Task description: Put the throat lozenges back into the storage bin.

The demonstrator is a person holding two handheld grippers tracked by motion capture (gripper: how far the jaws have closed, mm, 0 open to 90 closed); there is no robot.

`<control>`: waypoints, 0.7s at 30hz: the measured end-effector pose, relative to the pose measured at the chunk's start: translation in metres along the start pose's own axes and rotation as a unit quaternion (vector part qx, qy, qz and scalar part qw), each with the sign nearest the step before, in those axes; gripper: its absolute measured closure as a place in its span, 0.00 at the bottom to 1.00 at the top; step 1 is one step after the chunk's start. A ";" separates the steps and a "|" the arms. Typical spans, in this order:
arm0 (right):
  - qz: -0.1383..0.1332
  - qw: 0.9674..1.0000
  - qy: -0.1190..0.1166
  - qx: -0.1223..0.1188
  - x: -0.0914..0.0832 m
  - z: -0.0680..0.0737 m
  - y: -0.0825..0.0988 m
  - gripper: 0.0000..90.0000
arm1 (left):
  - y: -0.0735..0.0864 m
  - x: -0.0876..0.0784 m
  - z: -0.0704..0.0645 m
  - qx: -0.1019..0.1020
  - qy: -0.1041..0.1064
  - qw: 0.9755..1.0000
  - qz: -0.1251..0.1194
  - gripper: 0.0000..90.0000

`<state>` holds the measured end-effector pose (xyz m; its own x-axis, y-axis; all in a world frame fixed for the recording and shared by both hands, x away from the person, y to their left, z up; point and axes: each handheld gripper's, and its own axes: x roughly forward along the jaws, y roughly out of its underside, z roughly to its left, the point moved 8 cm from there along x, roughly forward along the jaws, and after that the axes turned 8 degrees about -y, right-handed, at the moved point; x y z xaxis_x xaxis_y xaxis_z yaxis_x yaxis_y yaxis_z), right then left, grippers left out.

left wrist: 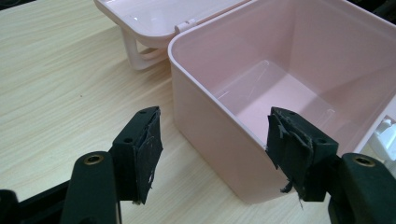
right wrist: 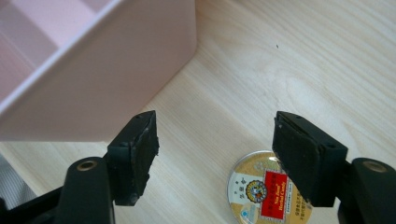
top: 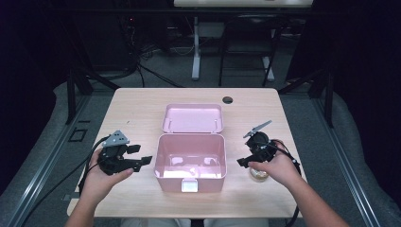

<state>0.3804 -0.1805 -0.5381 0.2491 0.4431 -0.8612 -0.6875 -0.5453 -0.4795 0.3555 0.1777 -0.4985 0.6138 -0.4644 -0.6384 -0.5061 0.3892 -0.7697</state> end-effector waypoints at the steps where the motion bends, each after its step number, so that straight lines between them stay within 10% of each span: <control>1: 0.004 1.000 0.001 0.002 0.001 -0.001 0.001 0.34 | 0.000 0.000 0.000 0.000 0.000 1.000 0.000 0.39; 21: 0.072 0.997 0.014 0.035 0.016 -0.027 0.020 0.26 | 0.001 0.000 0.002 -0.003 -0.001 1.000 0.004 0.39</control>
<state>0.3892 -0.2038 -0.5663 0.1628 0.3434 -0.9250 -0.7629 -0.5507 -0.3387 0.3559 0.1800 -0.4995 0.6109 -0.4596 -0.6447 -0.5147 0.3882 -0.7645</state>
